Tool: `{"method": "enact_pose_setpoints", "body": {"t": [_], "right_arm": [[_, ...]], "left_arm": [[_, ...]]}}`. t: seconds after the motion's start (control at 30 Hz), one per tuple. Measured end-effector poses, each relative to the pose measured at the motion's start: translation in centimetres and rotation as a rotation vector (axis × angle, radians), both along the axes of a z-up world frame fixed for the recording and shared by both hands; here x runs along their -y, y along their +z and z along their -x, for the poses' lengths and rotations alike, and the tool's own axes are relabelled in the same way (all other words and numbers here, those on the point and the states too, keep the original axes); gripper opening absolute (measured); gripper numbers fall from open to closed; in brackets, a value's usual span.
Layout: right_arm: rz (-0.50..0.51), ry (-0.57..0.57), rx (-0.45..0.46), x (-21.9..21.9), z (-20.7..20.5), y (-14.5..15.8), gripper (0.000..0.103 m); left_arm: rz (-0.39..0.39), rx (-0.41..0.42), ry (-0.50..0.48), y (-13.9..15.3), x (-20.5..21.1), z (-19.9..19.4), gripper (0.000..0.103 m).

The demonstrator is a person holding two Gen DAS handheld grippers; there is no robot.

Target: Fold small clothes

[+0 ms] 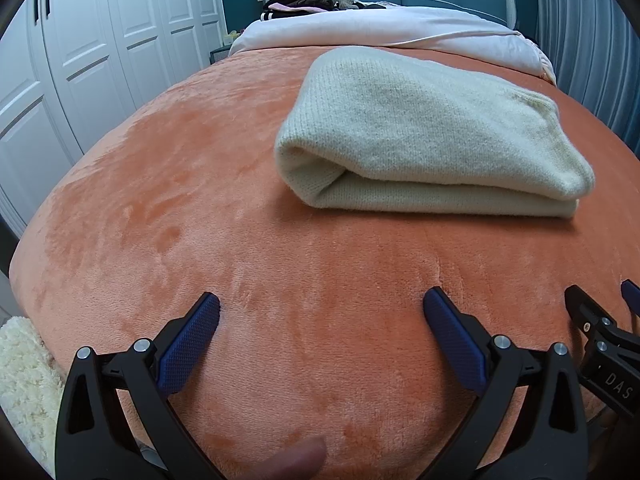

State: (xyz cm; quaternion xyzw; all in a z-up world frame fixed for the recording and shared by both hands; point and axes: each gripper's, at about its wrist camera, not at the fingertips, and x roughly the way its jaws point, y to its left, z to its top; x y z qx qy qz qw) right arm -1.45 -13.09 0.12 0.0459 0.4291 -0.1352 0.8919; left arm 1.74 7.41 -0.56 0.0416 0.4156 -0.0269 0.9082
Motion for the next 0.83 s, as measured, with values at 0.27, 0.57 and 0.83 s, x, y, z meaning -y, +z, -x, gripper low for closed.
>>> {"method": "enact_pose_setpoints", "body": {"t": [0.27,0.57,0.83], "right_arm": [[0.001,0.000,0.000,0.04,0.01,-0.01,0.098],[0.001,0.000,0.000,0.04,0.02,-0.02,0.098],[0.002,0.000,0.000,0.03,-0.01,-0.02,0.098]], "left_arm": [[-0.002,0.001,0.000,-0.07,0.08,0.03,0.098],[-0.002,0.003,0.001,-0.17,0.26,0.09,0.098],[-0.002,0.003,0.002,-0.20,0.28,0.13,0.098]]}}
